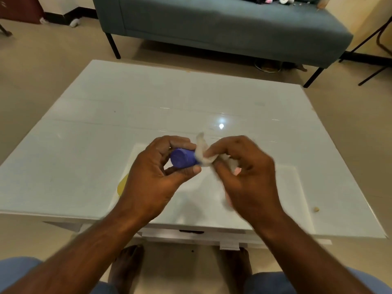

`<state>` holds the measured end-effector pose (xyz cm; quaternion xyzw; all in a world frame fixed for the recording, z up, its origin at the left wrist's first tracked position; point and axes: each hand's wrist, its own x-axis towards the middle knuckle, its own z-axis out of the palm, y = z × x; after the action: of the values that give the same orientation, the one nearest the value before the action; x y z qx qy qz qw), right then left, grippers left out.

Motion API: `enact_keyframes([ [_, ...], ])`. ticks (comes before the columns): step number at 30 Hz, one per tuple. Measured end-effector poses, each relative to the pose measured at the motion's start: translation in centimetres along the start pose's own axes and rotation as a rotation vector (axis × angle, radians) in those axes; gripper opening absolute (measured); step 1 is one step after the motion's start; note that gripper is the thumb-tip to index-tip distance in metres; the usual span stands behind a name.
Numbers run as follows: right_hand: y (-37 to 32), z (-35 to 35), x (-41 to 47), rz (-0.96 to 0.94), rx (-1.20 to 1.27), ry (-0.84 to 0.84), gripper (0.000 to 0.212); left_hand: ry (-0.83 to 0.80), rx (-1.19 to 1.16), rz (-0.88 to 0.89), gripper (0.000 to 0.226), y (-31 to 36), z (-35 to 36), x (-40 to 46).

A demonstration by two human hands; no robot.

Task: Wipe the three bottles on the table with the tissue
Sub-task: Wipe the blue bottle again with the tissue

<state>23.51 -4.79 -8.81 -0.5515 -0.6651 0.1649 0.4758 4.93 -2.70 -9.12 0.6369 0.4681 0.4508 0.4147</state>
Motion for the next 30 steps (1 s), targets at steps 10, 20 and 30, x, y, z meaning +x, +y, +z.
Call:
enact_keyframes([
  [10, 0.6, 0.8, -0.5, 0.256, -0.068, -0.132, 0.009, -0.057, 0.209, -0.077, 0.035, -1.1, -0.3, -0.3],
  [20, 0.7, 0.6, -0.3, 0.336, -0.234, -0.290, 0.019, -0.178, 0.627, -0.099, 0.044, -2.4, 0.2, -1.1],
  [30, 1.9, -0.1, 0.4, 0.377, -0.476, -0.431, 0.027, -0.252, 0.648, -0.147, 0.042, -3.0, 0.2, -1.2],
])
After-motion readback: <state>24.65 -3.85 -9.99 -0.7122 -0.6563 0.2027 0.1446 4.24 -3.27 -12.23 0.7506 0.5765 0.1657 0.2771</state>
